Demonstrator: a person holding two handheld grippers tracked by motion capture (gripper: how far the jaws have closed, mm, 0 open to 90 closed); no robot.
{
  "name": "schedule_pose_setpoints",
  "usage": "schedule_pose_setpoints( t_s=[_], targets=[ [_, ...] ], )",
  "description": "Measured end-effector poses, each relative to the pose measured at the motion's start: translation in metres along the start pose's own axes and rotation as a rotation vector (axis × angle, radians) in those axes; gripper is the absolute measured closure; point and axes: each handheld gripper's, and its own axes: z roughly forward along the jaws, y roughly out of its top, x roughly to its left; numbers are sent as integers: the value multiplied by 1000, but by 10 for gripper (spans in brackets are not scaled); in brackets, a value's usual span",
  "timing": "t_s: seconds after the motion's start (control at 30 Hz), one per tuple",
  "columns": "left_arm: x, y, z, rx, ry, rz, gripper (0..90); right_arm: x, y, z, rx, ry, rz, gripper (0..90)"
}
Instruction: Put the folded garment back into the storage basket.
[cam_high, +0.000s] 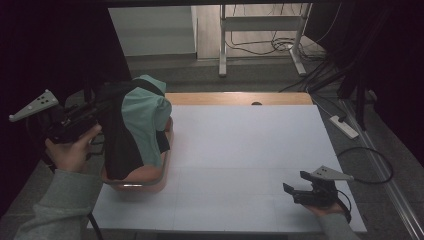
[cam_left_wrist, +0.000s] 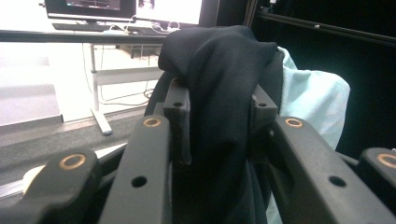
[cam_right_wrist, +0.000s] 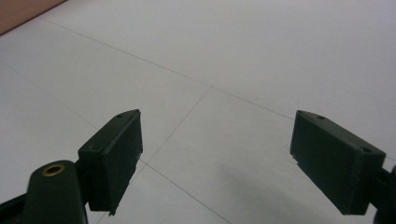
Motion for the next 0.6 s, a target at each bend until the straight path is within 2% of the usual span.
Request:
schedule_pose_setpoints(
  t_s=[0.23, 0.6],
  targets=[
    [5, -8, -4, 12, 11, -12, 685, 0, 0, 0, 1, 0, 0, 171],
    [16, -26, 0, 38, 25, -47, 685, 0, 0, 0, 2, -1, 1, 171]
  ],
)
